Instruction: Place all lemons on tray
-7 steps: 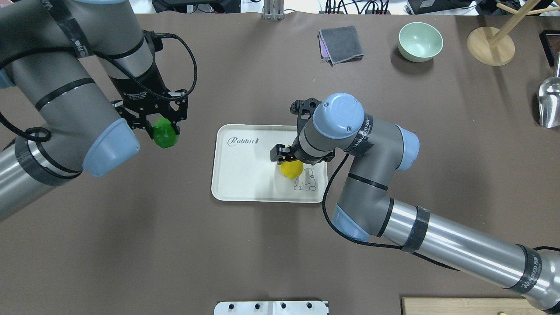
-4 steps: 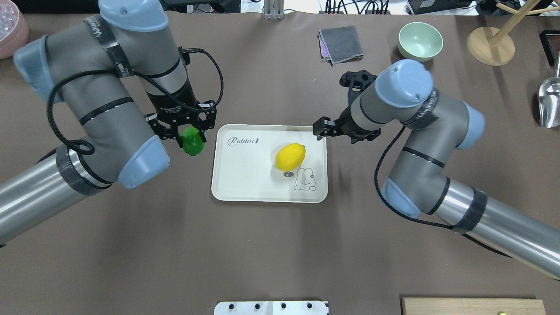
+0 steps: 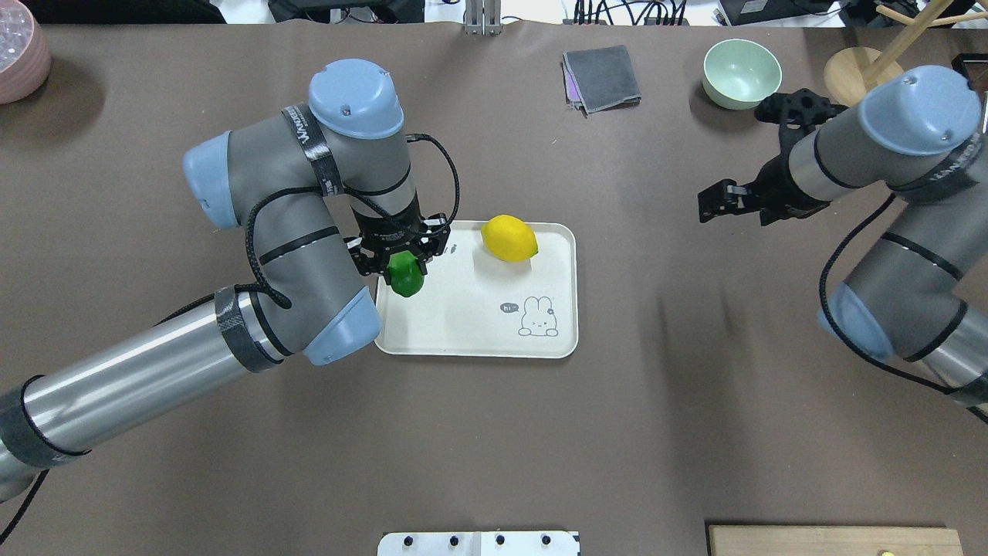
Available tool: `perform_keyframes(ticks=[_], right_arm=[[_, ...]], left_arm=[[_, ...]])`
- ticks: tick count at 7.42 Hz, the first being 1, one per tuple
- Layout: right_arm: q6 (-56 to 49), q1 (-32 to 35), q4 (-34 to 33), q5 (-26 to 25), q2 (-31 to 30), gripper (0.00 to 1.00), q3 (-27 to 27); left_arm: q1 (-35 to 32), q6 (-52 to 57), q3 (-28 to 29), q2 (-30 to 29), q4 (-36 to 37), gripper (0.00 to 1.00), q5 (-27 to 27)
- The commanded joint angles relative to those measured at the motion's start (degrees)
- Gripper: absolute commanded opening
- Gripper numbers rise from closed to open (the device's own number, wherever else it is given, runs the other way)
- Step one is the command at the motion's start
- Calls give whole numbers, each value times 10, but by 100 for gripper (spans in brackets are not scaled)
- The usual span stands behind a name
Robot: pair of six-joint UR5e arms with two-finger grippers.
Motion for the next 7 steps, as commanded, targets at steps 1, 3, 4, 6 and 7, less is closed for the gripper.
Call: perform_keyframes(ticks=[1, 3, 4, 6, 7], right_arm=[[-90, 70, 0, 21, -78, 100, 22], [-182, 150, 0, 66, -140, 100, 26], [-233, 192, -3, 84, -160, 100, 27], [-363, 272, -111, 86, -158, 100, 34], [-413, 295, -185, 86, -136, 100, 48]], left_arm=[[26, -24, 17, -6, -20, 25, 32], [32, -40, 28, -3, -43, 76, 38], [34, -40, 28, -2, -43, 98, 39], [32, -33, 21, 0, -40, 98, 39], [8, 2, -5, 15, -27, 98, 32]])
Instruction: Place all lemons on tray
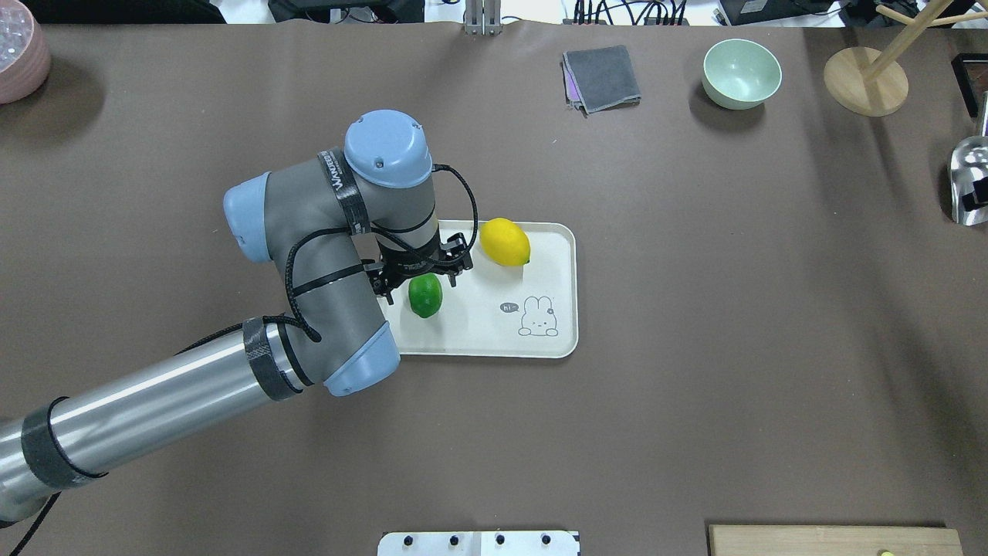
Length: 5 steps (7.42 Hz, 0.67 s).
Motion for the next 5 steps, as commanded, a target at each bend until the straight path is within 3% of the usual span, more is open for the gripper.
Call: perform_keyframes(ticks=[1, 3, 5], right_arm=[[-91, 55, -113, 2, 25, 100, 13], [-90, 64, -116, -6, 12, 100, 6], [-88, 84, -112, -1, -9, 100, -8]], left_arm=[[-50, 79, -71, 46, 47, 98, -31], [-123, 179, -154, 136, 88, 98, -71], [-202, 350, -166, 238, 88, 98, -105]])
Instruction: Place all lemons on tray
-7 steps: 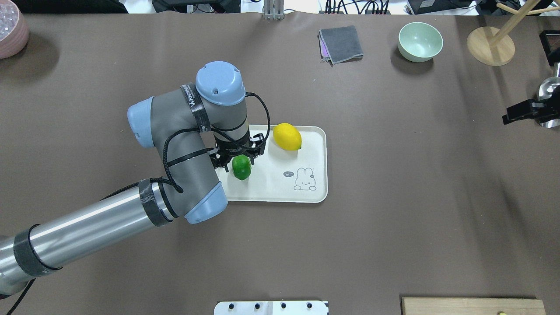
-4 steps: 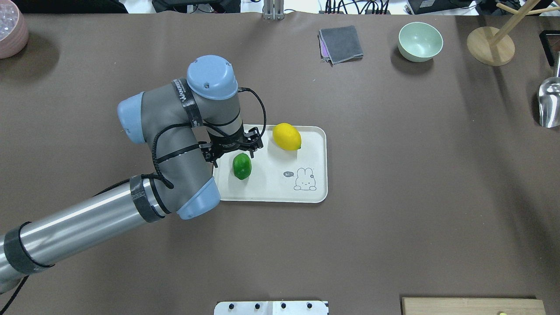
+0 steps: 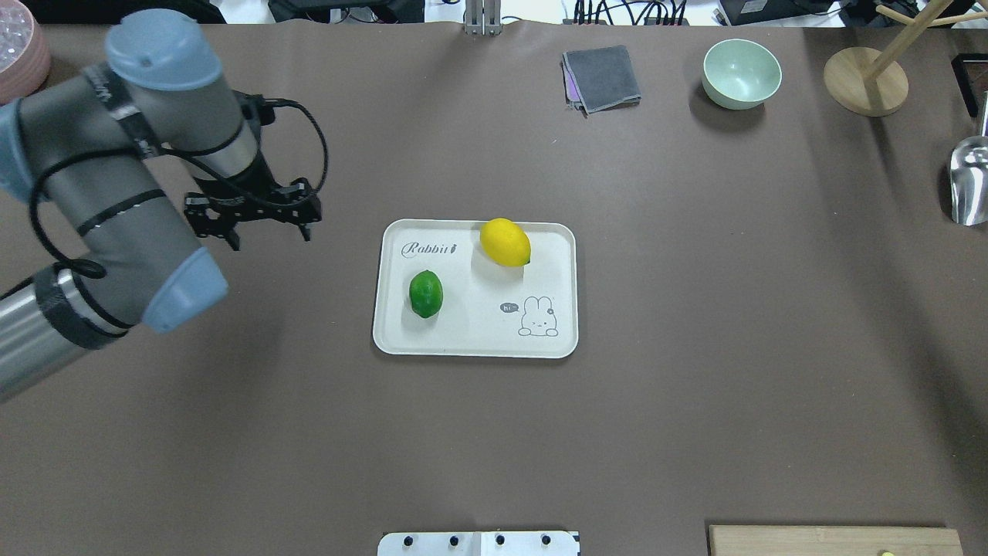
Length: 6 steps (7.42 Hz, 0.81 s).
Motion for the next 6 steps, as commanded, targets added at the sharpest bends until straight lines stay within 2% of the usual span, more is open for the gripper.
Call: perform_keyframes(ticks=[1, 6], right_arm=[[1, 29, 3, 13, -20, 100, -14], [7, 41, 4, 23, -38, 100, -28]], left_arm=[[-84, 165, -10, 101, -1, 98, -30], [-219, 406, -7, 249, -9, 98, -68]])
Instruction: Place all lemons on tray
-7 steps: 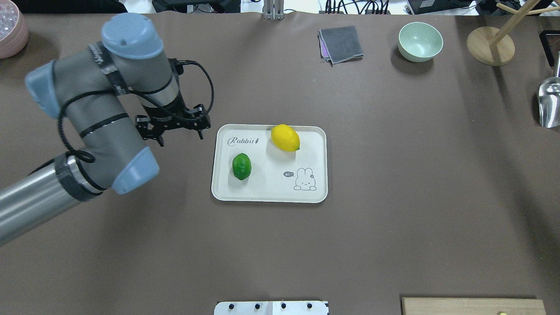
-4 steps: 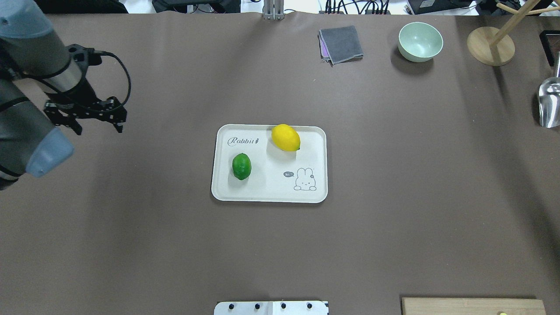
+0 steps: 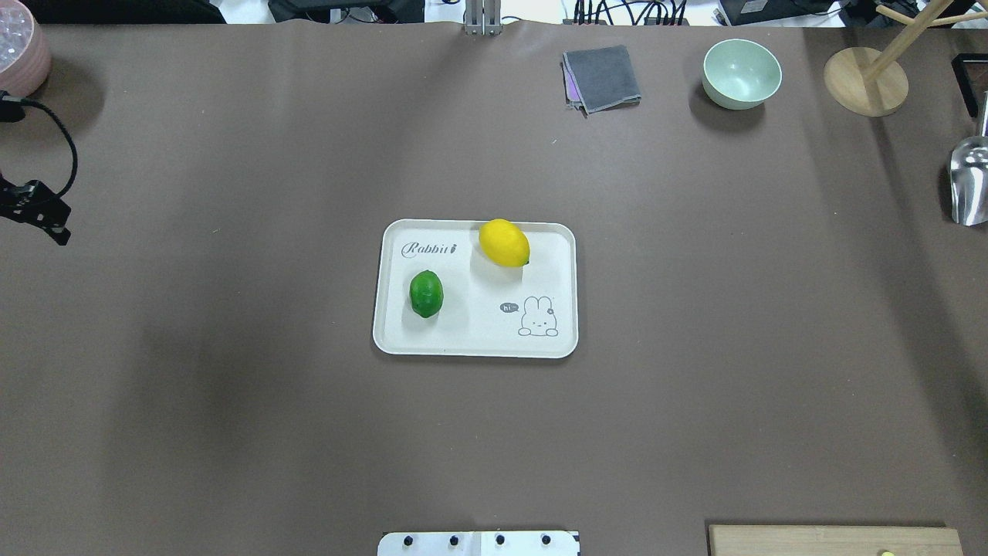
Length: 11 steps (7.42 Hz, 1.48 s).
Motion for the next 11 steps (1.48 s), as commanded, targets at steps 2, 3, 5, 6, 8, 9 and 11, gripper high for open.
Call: perform_keyframes(ticks=[2, 3, 5, 6, 8, 9, 11], right_arm=[[3, 4, 0, -2, -2, 100, -2], [3, 4, 1, -3, -2, 100, -1], [3, 7, 1, -4, -2, 100, -2], [2, 9, 1, -4, -1, 100, -2], [2, 15, 1, -4, -1, 100, -2], [3, 19, 1, -4, -1, 100, -1], [2, 22, 1, -4, 0, 100, -2]], left_arm=[[-84, 112, -8, 74, -9, 98, -28], [-114, 167, -2, 86, -4, 98, -29], [-150, 242, 7, 122, -6, 98, -45], [-165, 242, 3, 116, -1, 98, -44], [-196, 263, -1, 123, 0, 98, -41], [-215, 284, 8, 123, 27, 98, -37], [-227, 300, 49, 116, 44, 98, -26]])
